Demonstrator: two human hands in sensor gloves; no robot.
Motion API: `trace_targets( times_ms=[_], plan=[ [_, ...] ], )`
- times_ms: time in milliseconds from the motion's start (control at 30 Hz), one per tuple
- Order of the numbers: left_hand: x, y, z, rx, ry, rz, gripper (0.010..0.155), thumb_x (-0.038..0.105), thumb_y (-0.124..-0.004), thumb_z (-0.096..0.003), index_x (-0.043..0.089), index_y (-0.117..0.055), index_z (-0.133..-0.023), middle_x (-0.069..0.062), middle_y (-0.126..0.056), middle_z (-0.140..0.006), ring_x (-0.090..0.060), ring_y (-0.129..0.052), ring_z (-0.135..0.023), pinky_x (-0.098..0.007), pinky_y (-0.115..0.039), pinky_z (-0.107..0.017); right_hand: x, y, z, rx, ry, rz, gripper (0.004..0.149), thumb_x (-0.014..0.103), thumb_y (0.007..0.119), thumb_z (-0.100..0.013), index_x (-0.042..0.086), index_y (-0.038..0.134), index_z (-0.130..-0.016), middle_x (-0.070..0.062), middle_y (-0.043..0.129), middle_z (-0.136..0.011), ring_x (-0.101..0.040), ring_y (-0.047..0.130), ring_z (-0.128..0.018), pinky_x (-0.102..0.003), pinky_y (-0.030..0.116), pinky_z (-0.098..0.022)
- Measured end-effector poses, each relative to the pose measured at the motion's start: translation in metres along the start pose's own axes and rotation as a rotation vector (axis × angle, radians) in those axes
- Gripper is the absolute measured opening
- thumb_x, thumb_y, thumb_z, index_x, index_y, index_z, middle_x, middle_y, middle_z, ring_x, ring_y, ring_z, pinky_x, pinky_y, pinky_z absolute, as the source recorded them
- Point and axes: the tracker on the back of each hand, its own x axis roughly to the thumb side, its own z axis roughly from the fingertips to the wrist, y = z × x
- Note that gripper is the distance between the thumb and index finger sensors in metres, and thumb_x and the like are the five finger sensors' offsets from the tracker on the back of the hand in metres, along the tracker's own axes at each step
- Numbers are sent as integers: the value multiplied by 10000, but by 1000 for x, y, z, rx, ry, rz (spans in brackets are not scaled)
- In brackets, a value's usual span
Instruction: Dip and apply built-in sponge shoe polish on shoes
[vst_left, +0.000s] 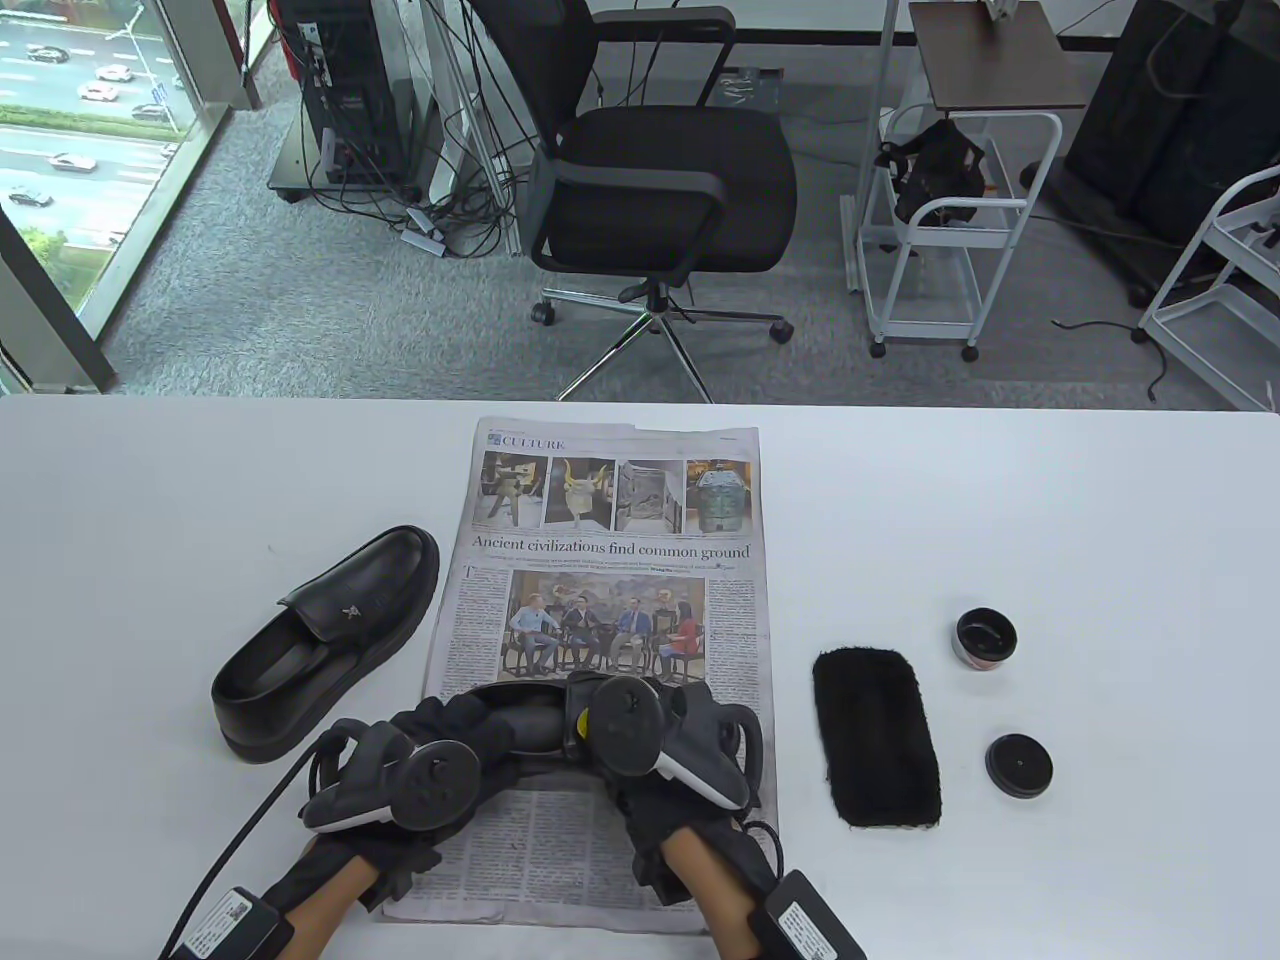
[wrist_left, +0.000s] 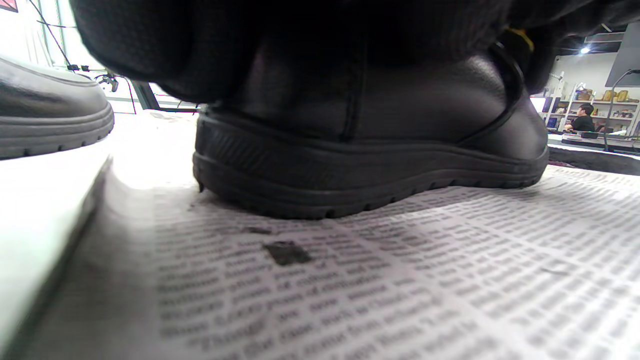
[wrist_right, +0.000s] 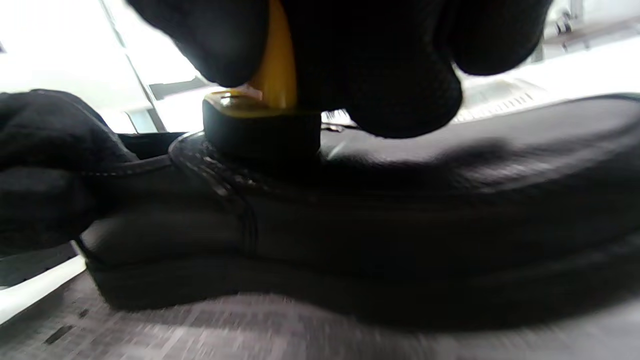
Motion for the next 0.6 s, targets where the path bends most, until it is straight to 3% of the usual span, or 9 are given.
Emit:
trace_targets(
  times_ms=[133, 300, 500, 600],
  plan=[
    [0, 0, 0, 0, 1, 1, 460, 486, -644, -591, 206, -692, -952, -123, -636, -960, -447, -791, -739, -640, -685, -597, -2, 6, -8, -84, 20, 78, 512, 321, 763, -444, 110, 722, -908, -170, 850, -762, -340, 935, -542, -633, 699, -571],
    [0, 0, 0, 0, 1, 0, 460, 486, -644, -591, 206, -692, -952, -124, -635, -961, -447, -790, -740, -640, -685, -597, -17, 6, -17, -84, 97, 148, 481, 325, 776, -436, 165, 762, -888, -163, 860, -770, -341, 939, -547, -632, 697, -579],
    [0, 0, 0, 0, 1, 0, 460, 486, -645, -590, 206, -694, -951, -123, -636, -961, -447, -791, -740, -640, -685, -597, -46, -5, -13, -60, 219, 214, 462, 292, 807, -418, 179, 811, -866, -157, 927, -739, -320, 993, -524, -618, 743, -562],
    [0, 0, 0, -1, 1, 1, 459, 486, -645, -591, 207, -693, -952, -123, -637, -961, -448, -790, -740, -640, -684, -598, -53, -14, -9, 12, 250, 212, 455, 291, 819, -414, 185, 830, -857, -155, 935, -731, -310, 995, -516, -608, 753, -559]
  ],
)
